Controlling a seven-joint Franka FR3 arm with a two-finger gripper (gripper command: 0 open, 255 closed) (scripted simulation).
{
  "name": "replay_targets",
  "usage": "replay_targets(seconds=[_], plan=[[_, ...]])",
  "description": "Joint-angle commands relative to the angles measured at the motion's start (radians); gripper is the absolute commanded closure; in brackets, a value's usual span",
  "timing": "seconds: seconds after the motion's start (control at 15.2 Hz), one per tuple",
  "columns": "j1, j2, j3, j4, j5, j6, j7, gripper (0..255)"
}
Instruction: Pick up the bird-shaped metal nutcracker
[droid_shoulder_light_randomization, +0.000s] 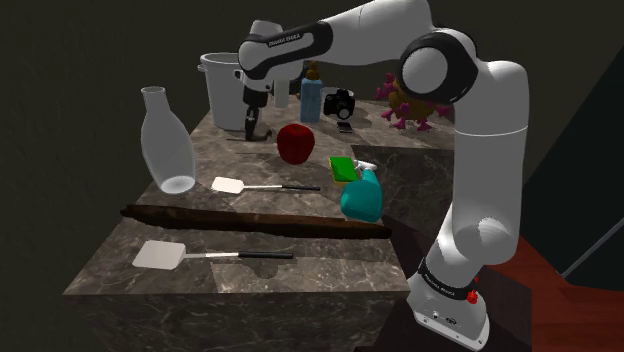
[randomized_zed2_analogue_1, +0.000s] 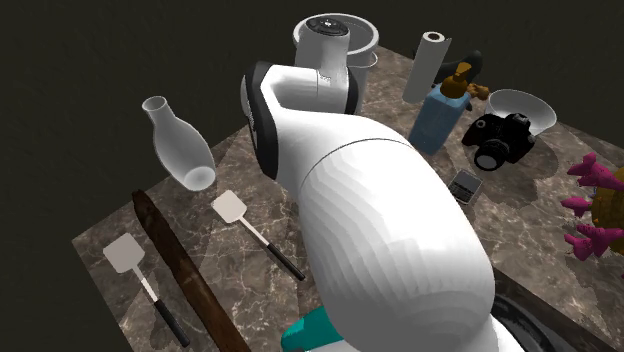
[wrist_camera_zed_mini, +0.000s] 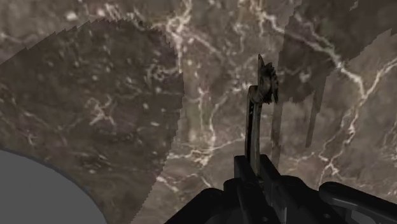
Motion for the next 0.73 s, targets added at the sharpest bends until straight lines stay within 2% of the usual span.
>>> replay_targets(seconds=[0.0,0.53,0.66], plan=[[0.000,-0.008,-0.001,0.016,-0.003,-0.024,0.005,255],[-0.002,-0.020,-0.004,0.106,-0.012,-0.124,0.022,255],[-0.002,-0.020,-0.004,0.108,-0.012,-0.126,0.022,255]])
